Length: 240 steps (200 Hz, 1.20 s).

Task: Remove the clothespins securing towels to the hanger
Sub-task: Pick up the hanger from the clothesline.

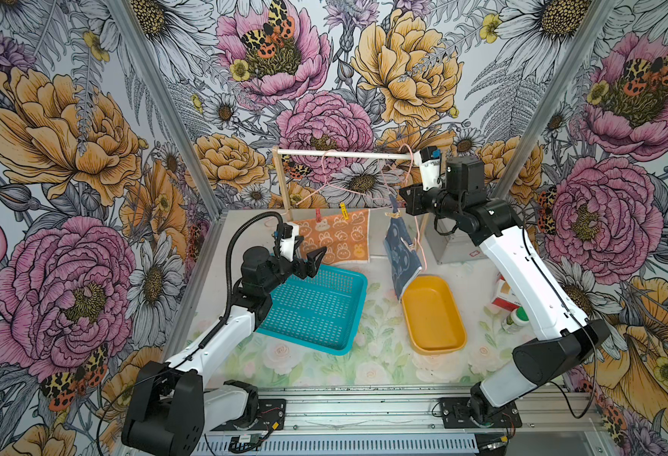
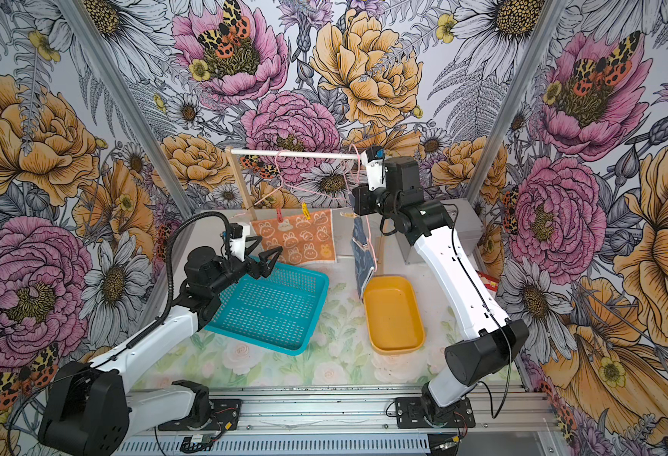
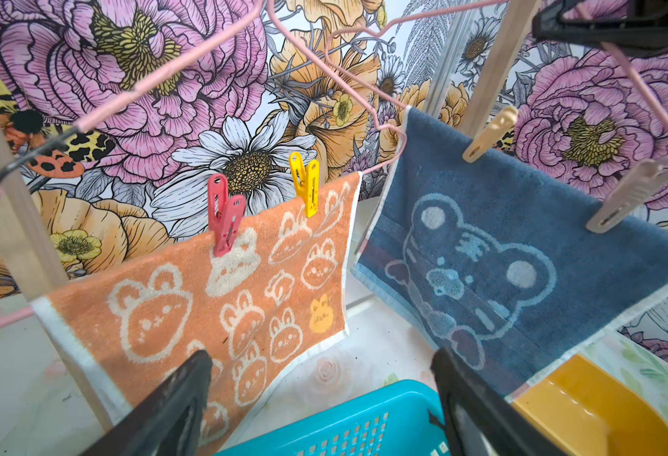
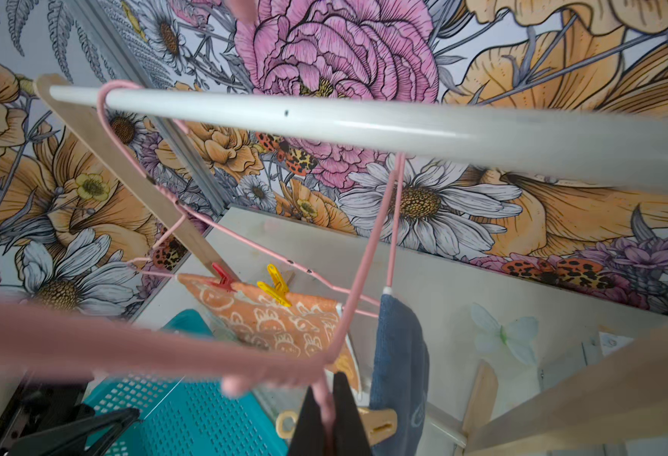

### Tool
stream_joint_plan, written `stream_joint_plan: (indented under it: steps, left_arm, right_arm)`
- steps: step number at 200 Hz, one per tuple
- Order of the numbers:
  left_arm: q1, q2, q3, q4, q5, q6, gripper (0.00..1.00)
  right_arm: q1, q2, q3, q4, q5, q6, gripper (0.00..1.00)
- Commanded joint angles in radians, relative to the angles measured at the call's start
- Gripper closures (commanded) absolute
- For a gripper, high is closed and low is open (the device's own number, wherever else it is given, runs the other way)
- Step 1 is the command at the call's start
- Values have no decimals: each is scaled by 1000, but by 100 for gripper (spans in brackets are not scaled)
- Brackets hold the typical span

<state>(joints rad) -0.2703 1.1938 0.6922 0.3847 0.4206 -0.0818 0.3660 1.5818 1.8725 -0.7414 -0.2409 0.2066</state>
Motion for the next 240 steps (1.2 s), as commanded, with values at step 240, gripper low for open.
stream_joint_plan:
  steps: [240]
  left_arm:
    - [-95, 74, 612, -643, 546, 409, 16]
  right_arm:
    - [91, -120, 93, -508, -322, -325, 100]
